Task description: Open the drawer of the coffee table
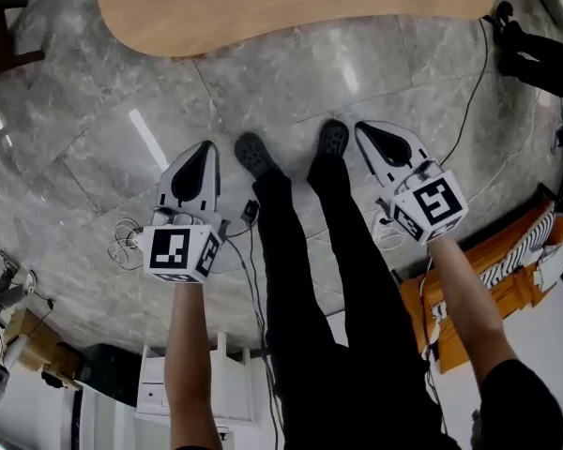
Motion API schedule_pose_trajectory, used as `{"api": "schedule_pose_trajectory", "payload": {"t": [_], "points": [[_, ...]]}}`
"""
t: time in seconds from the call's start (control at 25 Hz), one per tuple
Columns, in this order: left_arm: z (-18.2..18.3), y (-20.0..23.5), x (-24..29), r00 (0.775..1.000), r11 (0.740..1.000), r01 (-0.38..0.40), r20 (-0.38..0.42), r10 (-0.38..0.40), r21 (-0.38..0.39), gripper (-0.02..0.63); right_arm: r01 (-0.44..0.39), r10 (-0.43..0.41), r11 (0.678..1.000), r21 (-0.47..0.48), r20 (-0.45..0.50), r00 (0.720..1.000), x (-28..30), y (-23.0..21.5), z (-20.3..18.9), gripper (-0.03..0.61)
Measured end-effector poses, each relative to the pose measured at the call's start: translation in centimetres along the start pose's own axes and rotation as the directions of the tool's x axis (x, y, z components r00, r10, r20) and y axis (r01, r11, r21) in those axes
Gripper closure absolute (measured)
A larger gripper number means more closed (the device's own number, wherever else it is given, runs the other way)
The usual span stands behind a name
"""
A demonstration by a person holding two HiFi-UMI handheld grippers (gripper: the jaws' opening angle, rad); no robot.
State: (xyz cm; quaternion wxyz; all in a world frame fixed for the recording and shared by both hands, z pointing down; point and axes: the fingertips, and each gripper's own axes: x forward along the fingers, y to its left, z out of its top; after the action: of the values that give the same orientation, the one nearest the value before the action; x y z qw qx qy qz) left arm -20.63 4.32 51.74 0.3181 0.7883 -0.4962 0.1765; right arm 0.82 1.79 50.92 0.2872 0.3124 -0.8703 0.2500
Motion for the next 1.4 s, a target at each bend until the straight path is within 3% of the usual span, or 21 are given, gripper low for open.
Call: {"api": "schedule_pose_trajectory", "payload": {"t": [0.16,0.32,0.56,0.76,1.04,1.2,1.4], "points": [[-3.0,3.7,4.7,0.999,0.999,-0.034,0.013,0.034,-0.025,0.606,0.026,-0.025,0.998,-0.057,0.016,1.000,4.7,-4.8,-3.5,0.566],[-6.3,6.7,8.2,0.995,0.996,-0.090,-0.030,0.090,0.001,0.606,0.034,-0.033,0.997,-0.074,0.016,0.999,8.6,-8.1,-6.7,0.566],[-7.9,10.9,12.0,0.988,0.989,-0.148,-0.056,0.147,-0.017,0.596,0.089,-0.087,0.995,-0.050,0.026,0.996,13.5,-13.3,-8.8,0.565],[-8.0,13.6,13.6,0.976,0.976,-0.214,-0.060,0.211,-0.042,0.509,0.156,-0.156,0.988,0.009,0.046,0.987,14.8,-17.4,-7.9,0.554],[-6.8,16.1,15.7,0.965,0.964,-0.263,-0.025,0.262,-0.047,0.343,0.142,-0.142,0.990,0.005,0.029,0.989,17.3,-19.4,-7.1,0.355],[-6.5,16.8,16.9,0.961,0.960,-0.275,-0.023,0.274,-0.045,0.265,0.176,-0.175,0.983,-0.054,0.007,0.984,19.1,-20.7,-6.9,0.322],[-6.7,17.3,18.3,0.966,0.966,-0.255,-0.041,0.254,-0.030,0.238,0.190,-0.191,0.980,-0.060,-0.003,0.982,20.8,-22.2,-6.2,0.307]]}}
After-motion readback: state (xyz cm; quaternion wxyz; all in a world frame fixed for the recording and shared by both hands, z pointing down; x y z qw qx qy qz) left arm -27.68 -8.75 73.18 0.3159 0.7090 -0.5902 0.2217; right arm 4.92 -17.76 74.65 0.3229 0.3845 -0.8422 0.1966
